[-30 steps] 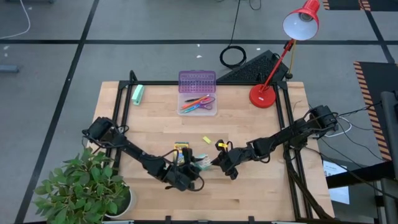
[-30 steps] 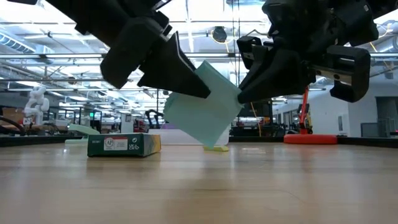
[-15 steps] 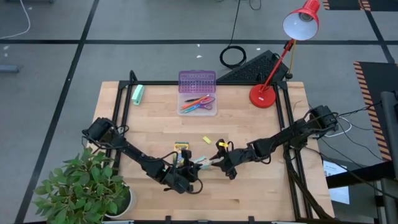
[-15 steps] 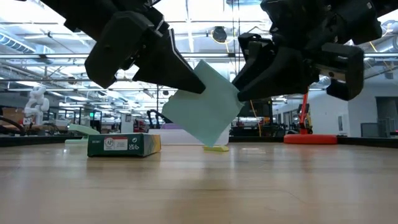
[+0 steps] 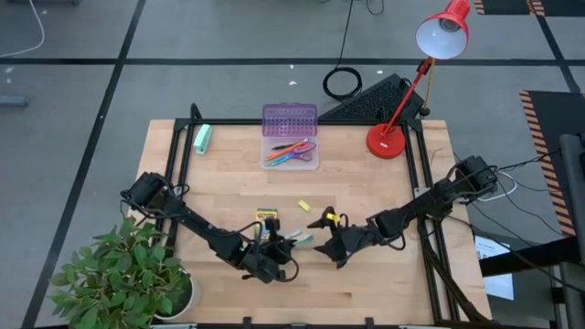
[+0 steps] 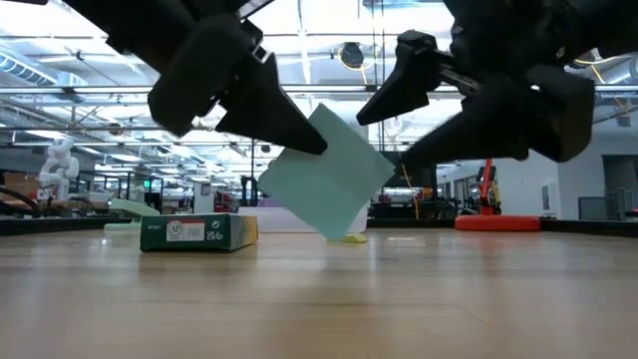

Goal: Pack school essentials
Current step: Put the blue sticky notes into the purple supply box

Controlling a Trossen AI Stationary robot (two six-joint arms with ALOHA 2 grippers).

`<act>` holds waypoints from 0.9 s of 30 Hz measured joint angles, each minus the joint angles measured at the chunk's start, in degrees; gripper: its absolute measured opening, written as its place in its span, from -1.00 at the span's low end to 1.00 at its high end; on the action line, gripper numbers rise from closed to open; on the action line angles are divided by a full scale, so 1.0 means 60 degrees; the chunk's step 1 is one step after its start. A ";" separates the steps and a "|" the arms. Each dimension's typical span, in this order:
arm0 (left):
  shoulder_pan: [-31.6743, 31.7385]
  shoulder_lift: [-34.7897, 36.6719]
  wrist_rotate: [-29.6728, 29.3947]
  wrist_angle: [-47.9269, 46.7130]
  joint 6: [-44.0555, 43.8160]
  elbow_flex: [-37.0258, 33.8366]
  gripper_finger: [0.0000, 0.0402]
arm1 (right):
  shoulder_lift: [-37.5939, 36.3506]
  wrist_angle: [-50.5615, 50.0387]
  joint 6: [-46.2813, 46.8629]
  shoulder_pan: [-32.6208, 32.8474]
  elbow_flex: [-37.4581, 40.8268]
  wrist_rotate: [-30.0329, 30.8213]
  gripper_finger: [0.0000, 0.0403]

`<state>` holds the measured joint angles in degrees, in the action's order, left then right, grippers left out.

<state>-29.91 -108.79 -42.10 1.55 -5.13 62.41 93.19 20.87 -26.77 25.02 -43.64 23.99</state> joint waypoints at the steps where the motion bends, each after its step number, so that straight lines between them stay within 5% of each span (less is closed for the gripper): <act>1: 0.0000 0.0000 -0.0014 0.0112 0.0010 0.0000 -0.95 | 0.0003 0.0085 0.0229 -0.0006 0.0000 0.0010 0.81; 11: 0.0158 0.0000 -0.0322 0.0698 -0.0094 0.0000 -0.95 | 0.0007 0.0556 0.0825 0.0082 0.0000 0.1231 0.59; 27: 0.0173 0.0007 -0.0271 0.0702 -0.0085 0.0000 -0.92 | 0.0007 -0.0300 0.0522 0.0106 0.0000 0.1719 -0.25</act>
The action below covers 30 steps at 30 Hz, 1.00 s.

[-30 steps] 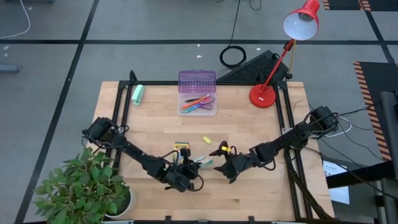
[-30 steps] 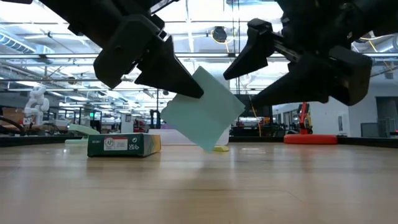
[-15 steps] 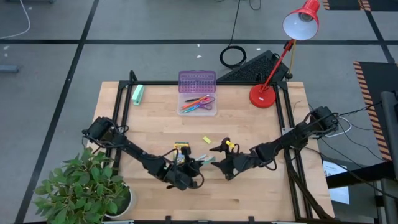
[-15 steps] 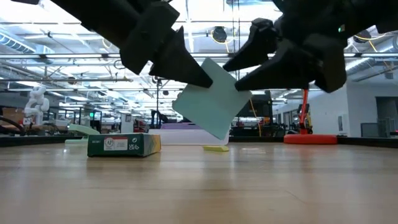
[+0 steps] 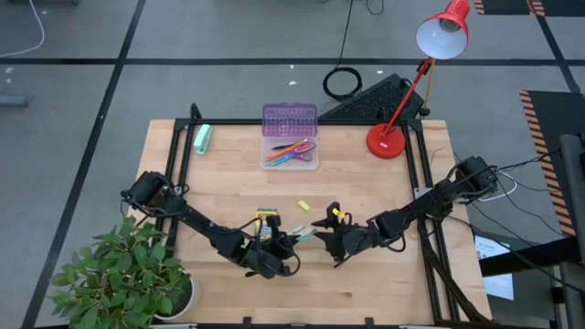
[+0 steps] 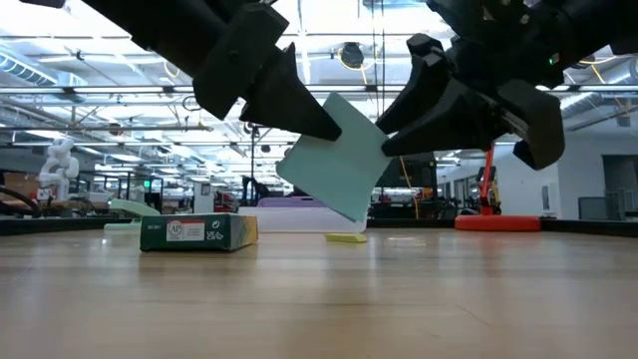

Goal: Pack school essentials
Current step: Put the blue sticky notes into the purple supply box

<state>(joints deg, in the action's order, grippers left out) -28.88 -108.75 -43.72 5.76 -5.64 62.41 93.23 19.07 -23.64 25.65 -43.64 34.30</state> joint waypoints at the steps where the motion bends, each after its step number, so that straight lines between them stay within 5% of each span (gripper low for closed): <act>1: 0.0006 0.0000 0.0000 -0.0006 0.0001 0.0000 -0.92 | 0.0000 -0.0076 -0.0019 0.0018 0.0000 0.0000 -0.31; 14: -0.0001 0.0004 0.0036 -0.0012 0.0144 0.0000 -0.93 | 0.0000 -0.0256 -0.0252 0.0122 0.0004 -0.0011 -0.94; 30: -0.0005 0.0004 0.0089 -0.0016 0.0085 0.0000 -0.95 | 0.0000 -0.0306 -0.0426 0.0120 0.0005 -0.0246 -0.98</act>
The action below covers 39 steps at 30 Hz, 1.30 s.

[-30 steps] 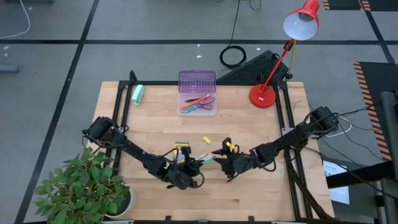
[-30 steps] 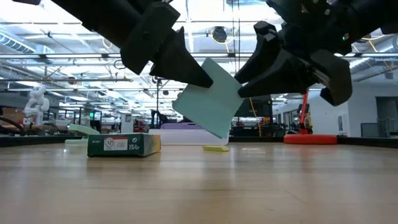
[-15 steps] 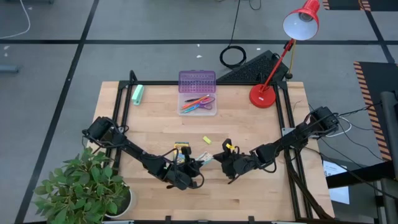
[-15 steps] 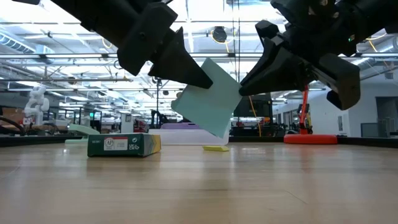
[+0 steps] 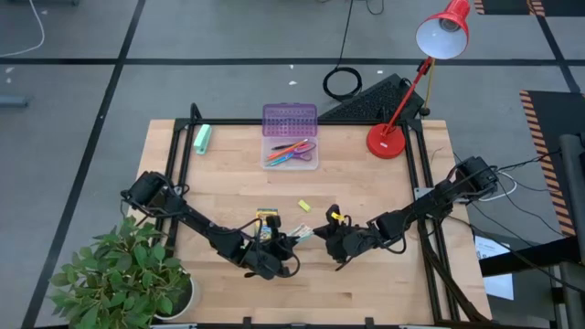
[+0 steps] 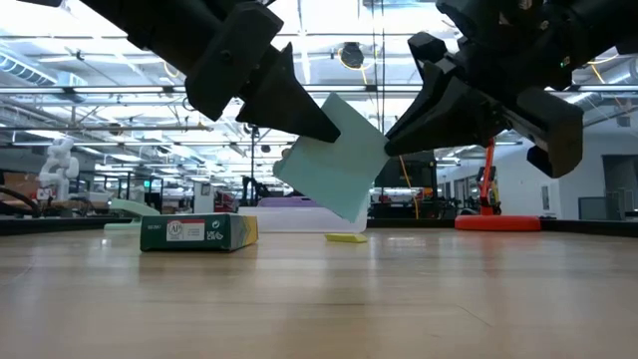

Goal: Pack school essentials
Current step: Put the blue sticky notes into the purple supply box

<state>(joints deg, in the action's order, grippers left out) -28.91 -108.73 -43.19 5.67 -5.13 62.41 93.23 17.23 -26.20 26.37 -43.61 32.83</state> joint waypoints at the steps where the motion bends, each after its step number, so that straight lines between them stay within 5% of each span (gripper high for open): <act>1: 0.0004 0.0000 -0.0051 -0.0007 -0.0025 0.0000 -0.93 | 0.0000 0.0006 0.0000 0.0000 -0.0001 -0.0018 -0.98; 17: -0.0043 0.0800 -0.0562 -0.1198 -0.1290 0.0011 -0.08 | 0.0000 -0.0080 -0.0154 -0.0175 0.0002 0.0321 -0.98; 29: 0.0000 0.2785 -0.1115 -0.6169 -0.5215 0.0011 -0.03 | -0.1032 -0.0194 -0.1983 -0.1715 0.0006 0.1357 -0.98; 39: 0.0922 0.2829 -0.0945 -0.7992 -0.6202 0.0007 -0.03 | -0.2034 0.0369 -0.3723 -0.5261 0.0003 0.0241 -0.98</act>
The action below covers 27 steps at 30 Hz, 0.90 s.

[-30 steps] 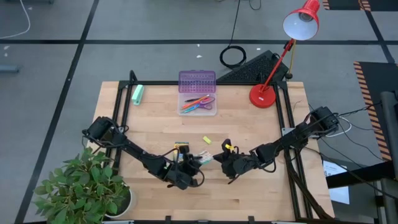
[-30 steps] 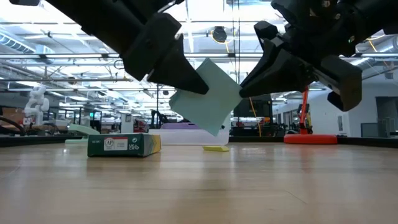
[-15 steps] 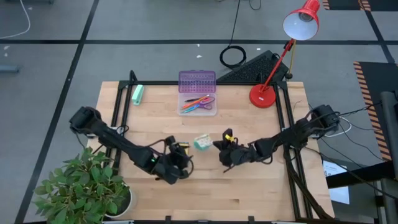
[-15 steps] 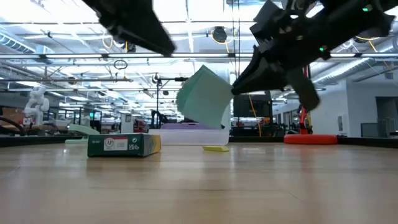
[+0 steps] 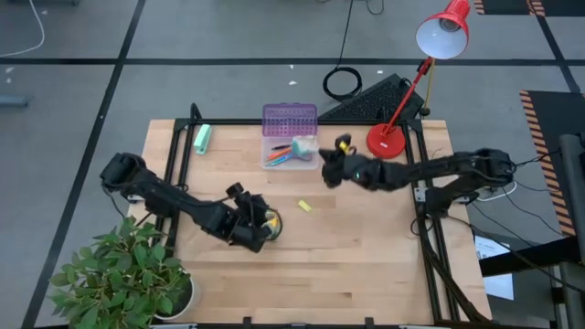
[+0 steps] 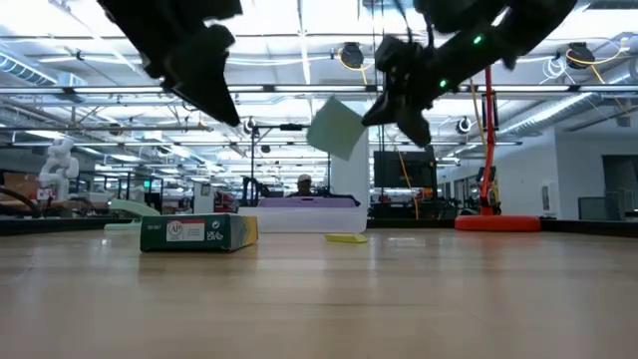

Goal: Pack school essentials
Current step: Put the blue sticky notes into the purple supply box

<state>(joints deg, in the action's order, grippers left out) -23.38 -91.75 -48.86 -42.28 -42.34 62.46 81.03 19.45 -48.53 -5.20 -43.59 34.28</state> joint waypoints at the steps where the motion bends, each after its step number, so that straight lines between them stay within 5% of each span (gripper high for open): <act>1: 0.0196 0.0002 0.0204 0.0000 0.0154 0.0000 -0.03 | 0.0068 0.0132 -0.0040 -0.0334 0.0000 -0.0126 -0.98; 9: 0.1701 0.0002 0.1191 0.0448 0.2006 0.0000 -0.03 | 0.1227 0.1817 -0.0918 -0.1660 0.0000 -0.0500 -0.98; 27: 0.2892 -0.0002 0.2537 0.1950 0.3520 0.0000 -0.03 | 0.3732 0.2369 -0.1581 -0.1380 -0.0310 0.0688 -0.98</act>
<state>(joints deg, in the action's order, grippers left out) -6.02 -91.77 -33.64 -30.58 -21.22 62.46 103.42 33.66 -58.02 -13.48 -45.45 38.41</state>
